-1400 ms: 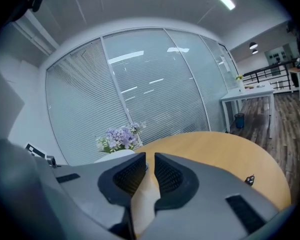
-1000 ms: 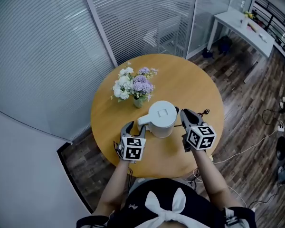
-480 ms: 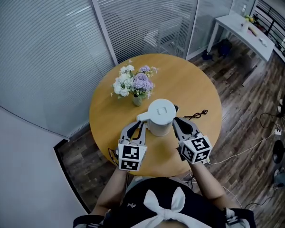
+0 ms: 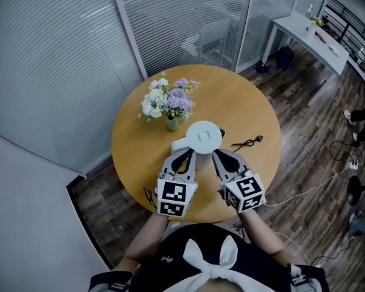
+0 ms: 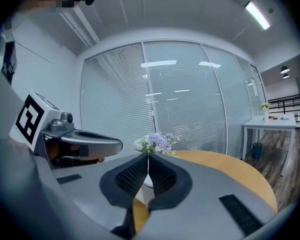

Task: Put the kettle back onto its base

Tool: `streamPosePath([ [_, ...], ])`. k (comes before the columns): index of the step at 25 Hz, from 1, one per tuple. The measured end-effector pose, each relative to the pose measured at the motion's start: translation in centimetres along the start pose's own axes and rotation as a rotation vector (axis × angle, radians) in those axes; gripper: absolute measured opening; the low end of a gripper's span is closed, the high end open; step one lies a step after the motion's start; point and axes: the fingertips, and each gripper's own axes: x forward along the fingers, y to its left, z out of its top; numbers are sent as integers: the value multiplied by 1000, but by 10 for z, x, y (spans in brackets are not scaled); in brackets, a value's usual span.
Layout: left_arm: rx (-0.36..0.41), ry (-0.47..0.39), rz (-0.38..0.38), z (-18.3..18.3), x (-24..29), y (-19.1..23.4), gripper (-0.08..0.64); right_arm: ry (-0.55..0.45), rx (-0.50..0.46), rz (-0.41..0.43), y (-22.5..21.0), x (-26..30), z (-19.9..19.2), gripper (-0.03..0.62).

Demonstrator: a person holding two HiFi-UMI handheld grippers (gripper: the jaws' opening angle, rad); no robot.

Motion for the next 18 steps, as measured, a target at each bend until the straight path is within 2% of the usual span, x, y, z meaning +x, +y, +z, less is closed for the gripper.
streamPosePath([
  [18,-14,4,-63,0,0,-21,29,19,4,3,13,-3,0,25],
])
